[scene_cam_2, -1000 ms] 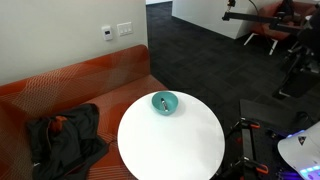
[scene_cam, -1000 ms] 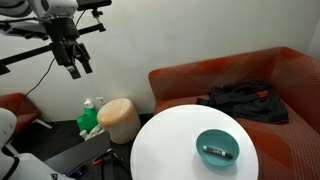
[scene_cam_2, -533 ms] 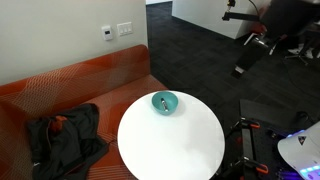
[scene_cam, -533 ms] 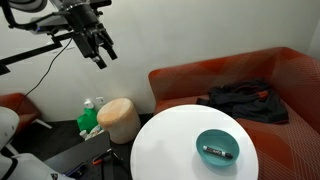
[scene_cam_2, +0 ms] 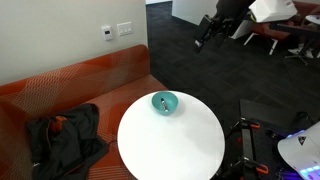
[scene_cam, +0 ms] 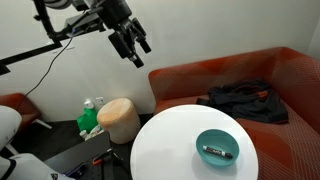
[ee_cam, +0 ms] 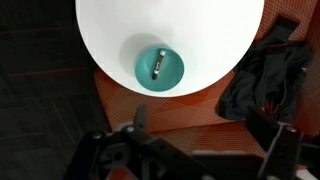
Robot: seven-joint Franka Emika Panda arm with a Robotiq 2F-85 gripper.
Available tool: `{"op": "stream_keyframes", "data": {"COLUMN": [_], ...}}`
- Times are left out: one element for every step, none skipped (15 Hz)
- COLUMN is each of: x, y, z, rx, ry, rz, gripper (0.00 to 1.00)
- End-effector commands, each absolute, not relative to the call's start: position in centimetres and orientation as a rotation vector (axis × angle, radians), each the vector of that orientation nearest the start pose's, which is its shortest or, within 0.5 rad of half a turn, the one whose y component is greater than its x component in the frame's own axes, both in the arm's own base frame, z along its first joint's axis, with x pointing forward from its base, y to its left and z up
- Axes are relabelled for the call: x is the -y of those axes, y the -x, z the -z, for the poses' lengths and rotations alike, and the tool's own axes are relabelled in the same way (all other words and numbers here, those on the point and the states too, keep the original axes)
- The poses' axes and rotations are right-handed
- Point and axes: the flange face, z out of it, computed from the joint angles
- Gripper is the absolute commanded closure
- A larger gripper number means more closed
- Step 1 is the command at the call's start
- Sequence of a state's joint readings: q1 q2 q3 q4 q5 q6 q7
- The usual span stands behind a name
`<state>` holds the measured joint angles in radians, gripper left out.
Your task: Remove the black marker from the teal bowl
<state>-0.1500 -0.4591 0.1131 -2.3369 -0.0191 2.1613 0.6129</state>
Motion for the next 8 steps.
{"op": "stream_keyframes", "data": {"x": [2.8, 3.1, 3.5, 3.7, 4.0, 4.3, 3.8, 4.1], "y": [-47.1, -47.7, -48.4, -48.8, -49.1, -49.2, -48.6, -48.8], "z": [-50.8, -49.7, -48.5, -47.4, -46.2, -45.1, -46.5, -45.5], "rx": [-0.947, -0.941, -0.93, -0.922, -0.913, -0.886, -0.93, -0.916], "ry": [2.956, 2.96, 2.964, 2.968, 2.974, 2.985, 2.97, 2.981], "rz": [0.493, 0.498, 0.489, 0.475, 0.454, 0.42, 0.431, 0.407], "gripper": [0.0, 0.0, 0.0, 0.0, 0.0, 0.0, 0.0, 0.0]}}
